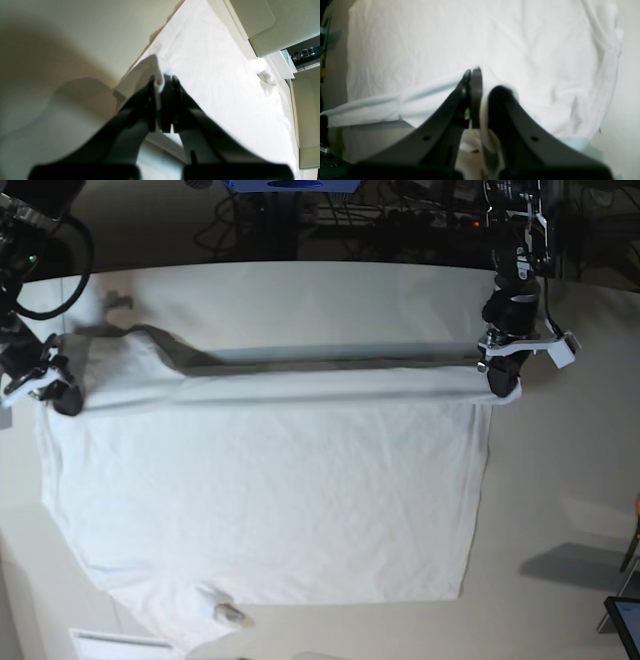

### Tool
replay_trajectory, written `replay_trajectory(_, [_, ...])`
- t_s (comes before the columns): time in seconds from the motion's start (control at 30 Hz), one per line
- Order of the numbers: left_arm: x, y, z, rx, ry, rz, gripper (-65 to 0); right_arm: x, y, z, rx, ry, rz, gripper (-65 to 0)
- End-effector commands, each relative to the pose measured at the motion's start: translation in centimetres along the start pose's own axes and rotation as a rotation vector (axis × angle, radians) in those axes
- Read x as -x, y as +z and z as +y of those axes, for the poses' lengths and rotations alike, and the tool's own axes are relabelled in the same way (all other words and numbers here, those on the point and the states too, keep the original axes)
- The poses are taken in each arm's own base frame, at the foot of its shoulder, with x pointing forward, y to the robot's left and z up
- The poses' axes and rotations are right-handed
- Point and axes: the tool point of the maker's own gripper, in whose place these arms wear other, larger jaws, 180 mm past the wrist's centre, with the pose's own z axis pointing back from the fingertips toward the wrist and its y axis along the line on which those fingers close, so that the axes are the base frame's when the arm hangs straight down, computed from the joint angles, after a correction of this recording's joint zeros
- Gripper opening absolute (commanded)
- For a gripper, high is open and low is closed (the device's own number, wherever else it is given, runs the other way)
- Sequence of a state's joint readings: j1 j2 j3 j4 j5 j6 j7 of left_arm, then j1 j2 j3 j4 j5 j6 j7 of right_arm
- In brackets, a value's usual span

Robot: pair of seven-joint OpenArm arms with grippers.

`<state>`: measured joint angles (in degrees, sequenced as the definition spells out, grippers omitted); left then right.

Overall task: Fold the T-shirt properly
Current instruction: 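Lift the shirt edge with both grippers and fold it over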

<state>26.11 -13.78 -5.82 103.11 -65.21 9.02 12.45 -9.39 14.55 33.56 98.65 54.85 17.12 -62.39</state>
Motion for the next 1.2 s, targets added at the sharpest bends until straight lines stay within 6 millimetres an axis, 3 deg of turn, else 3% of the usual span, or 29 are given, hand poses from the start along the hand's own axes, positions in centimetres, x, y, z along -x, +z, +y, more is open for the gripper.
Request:
replay_trajectory(0.0, [-1.7, -0.3, -0.3, 0.01, -0.013, -0.061, -65.0, -2.0, 0.2, 0.3, 0.002, 0.048, -0.053, -64.7])
replay_trajectory(0.1, [-1.8, -1.1, -0.3, 0.009, -0.006, -0.063, -65.0, -1.8, -0.6, 0.9, 0.0, 0.07, -0.037, -64.7])
replay_trajectory(0.27, [-0.4, -2.6, -2.1, 0.049, -0.005, -0.031, -65.0, -2.5, -0.9, 1.2, -0.008, 0.073, -0.05, -64.7])
replay_trajectory(0.4, [0.4, -3.5, -3.2, 0.073, 0.0, -0.013, -65.0, -2.1, -1.7, 0.1, 0.0, 0.029, -0.028, -64.7])
replay_trajectory(0.53, [-0.2, -4.1, -3.6, 0.079, 0.008, -0.028, -65.0, -1.7, -2.3, -0.6, 0.003, -0.001, -0.012, -64.7])
replay_trajectory(0.67, [-0.9, -4.6, -2.5, 0.004, 0.017, -0.045, -65.0, -2.6, -2.5, -0.1, -0.009, 0.004, -0.032, -64.7])
replay_trajectory(0.9, [-1.4, -5.2, -3.1, -0.002, 0.04, -0.059, -65.0, -3.6, -2.7, 0.3, -0.018, 0.008, -0.047, -64.7])
replay_trajectory(1.17, [-1.5, -6.1, -3.7, -0.008, 0.072, -0.066, -65.0, -2.8, -3.6, -0.7, -0.014, -0.039, -0.021, -64.7])
